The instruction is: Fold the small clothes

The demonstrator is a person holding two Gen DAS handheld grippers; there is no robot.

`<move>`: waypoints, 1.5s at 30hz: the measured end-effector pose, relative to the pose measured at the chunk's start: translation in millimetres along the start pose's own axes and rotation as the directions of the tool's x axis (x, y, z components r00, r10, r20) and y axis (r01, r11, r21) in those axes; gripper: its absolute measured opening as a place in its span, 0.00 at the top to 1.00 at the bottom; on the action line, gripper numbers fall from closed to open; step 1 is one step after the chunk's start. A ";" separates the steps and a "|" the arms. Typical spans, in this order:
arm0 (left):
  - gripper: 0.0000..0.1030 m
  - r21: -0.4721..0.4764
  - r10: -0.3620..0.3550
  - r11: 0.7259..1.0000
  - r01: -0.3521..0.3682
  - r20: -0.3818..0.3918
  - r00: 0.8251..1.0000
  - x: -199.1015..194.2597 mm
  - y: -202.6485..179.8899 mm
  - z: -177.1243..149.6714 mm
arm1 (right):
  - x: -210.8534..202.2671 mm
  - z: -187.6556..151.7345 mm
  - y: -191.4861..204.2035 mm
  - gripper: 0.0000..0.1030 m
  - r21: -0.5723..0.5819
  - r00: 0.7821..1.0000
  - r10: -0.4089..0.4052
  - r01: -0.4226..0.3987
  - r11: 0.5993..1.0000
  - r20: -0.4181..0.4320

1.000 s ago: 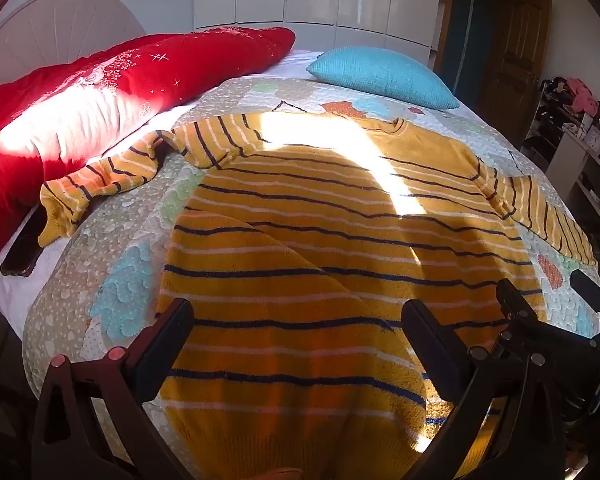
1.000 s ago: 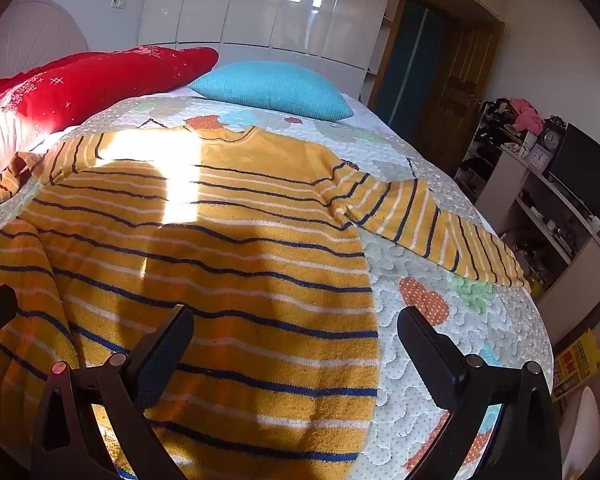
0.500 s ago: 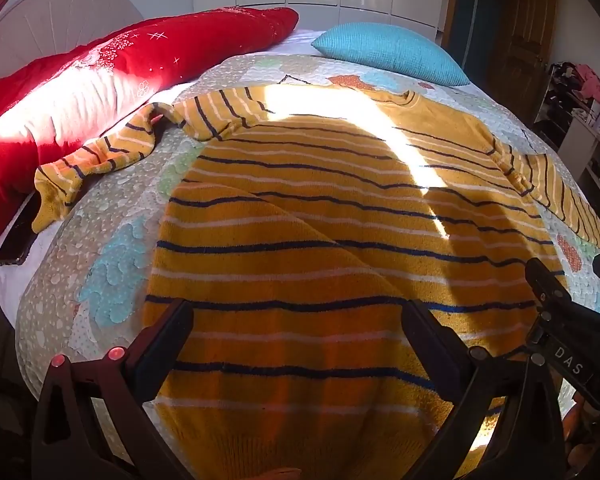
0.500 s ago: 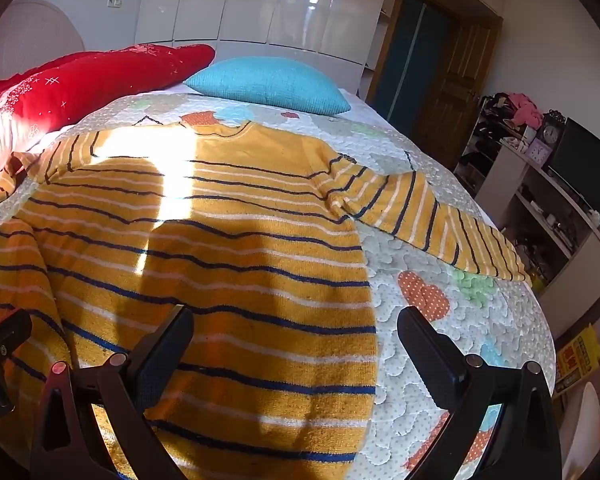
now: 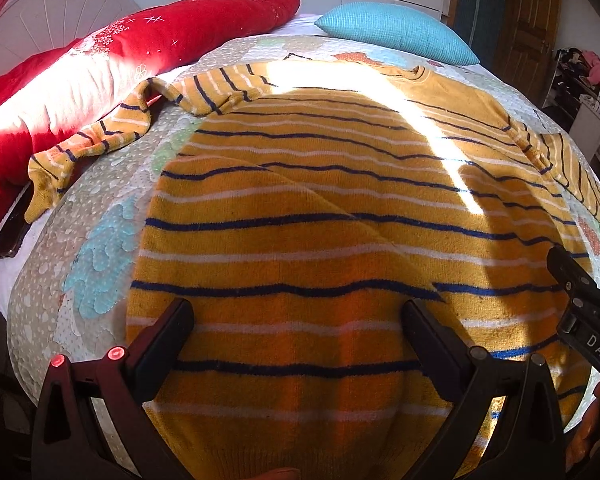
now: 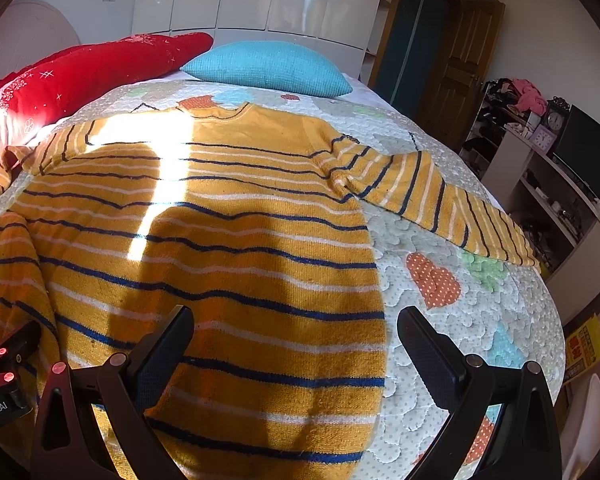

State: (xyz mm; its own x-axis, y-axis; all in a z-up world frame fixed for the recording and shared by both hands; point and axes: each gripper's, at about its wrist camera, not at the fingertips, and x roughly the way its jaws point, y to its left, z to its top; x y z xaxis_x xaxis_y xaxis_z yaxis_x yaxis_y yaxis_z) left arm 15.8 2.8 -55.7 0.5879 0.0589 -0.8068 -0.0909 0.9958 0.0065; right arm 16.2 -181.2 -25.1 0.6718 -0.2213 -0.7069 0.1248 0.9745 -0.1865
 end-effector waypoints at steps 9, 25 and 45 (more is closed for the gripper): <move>0.00 -0.001 0.001 1.000 -0.001 -0.001 1.000 4.1 1.7 0.5 | 5.4 -2.9 -0.8 0.00 0.002 1.000 0.004 -0.004 1.000 -0.018; 0.00 0.008 -0.024 1.000 0.024 -0.020 1.000 10.1 5.4 1.1 | 5.6 -2.0 1.0 0.00 0.000 1.000 0.002 -0.002 1.000 -0.021; 0.00 0.004 -0.037 0.999 0.037 0.115 0.993 -50.1 7.2 15.3 | -14.0 5.4 -3.4 0.00 0.003 1.000 -0.008 0.008 1.000 0.027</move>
State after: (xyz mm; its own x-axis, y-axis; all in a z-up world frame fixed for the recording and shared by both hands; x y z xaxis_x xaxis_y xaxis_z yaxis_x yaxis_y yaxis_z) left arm -2.0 8.1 -6.2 0.6798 0.0296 -0.7328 -0.0661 0.9976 -0.0211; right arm 10.3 -181.3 -10.9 0.6903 -0.2282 -0.6865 0.1324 0.9728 -0.1903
